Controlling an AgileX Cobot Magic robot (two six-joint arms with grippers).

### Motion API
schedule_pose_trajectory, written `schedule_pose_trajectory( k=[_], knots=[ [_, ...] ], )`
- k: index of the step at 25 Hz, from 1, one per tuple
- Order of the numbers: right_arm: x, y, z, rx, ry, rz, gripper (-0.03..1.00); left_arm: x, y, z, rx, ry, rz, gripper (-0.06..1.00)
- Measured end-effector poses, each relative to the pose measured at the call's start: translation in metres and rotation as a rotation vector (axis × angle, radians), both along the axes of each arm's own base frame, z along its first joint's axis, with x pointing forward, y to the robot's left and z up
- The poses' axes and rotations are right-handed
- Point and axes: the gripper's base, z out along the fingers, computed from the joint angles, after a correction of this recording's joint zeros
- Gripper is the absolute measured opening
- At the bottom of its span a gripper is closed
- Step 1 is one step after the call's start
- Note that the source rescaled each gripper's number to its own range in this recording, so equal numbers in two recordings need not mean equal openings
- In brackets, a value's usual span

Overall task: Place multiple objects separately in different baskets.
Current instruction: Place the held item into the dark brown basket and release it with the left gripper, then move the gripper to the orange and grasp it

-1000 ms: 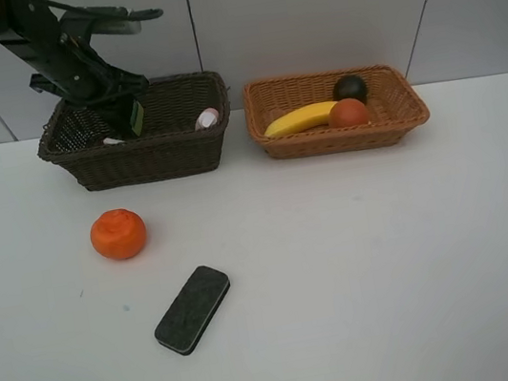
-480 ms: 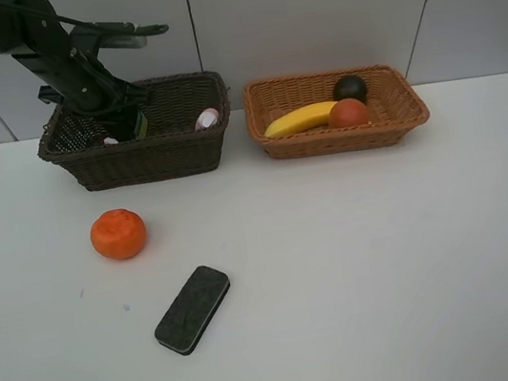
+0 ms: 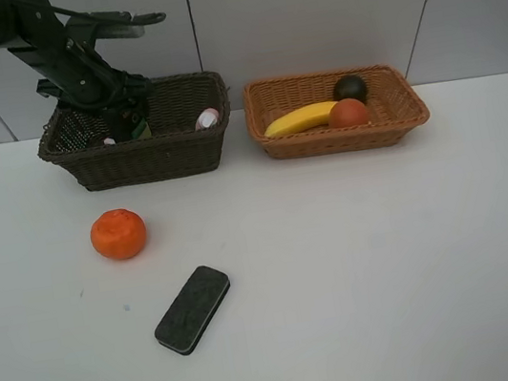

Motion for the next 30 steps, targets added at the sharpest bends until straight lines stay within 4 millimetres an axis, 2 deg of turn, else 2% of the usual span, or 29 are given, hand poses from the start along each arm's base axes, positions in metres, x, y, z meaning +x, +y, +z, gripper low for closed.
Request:
schedule_pose_trajectory(
  k=[8,10,13,18,22,25,30],
  knots=[
    [0.000,0.000,0.000,0.000,0.000,0.000,0.98,-0.001,0.000,0.005,-0.001,0.000,0.000,1.00],
    [0.000,0.000,0.000,0.000,0.000,0.000,0.98,-0.005,0.001,0.016,-0.002,-0.003,0.001,1.00],
    [0.000,0.000,0.000,0.000,0.000,0.000,0.98,-0.016,0.003,0.045,-0.009,-0.008,0.003,1.00],
    [0.000,0.000,0.000,0.000,0.000,0.000,0.98,-0.049,0.010,0.106,0.000,0.003,-0.003,1.00],
    [0.000,0.000,0.000,0.000,0.000,0.000,0.98,-0.080,0.008,0.141,0.020,0.044,-0.038,1.00],
    [0.000,0.000,0.000,0.000,0.000,0.000,0.98,-0.104,0.003,0.155,0.044,0.122,-0.076,1.00],
    [0.000,0.000,0.000,0.000,0.000,0.000,0.98,-0.129,-0.009,0.155,0.116,0.275,-0.179,1.00]
  ],
)
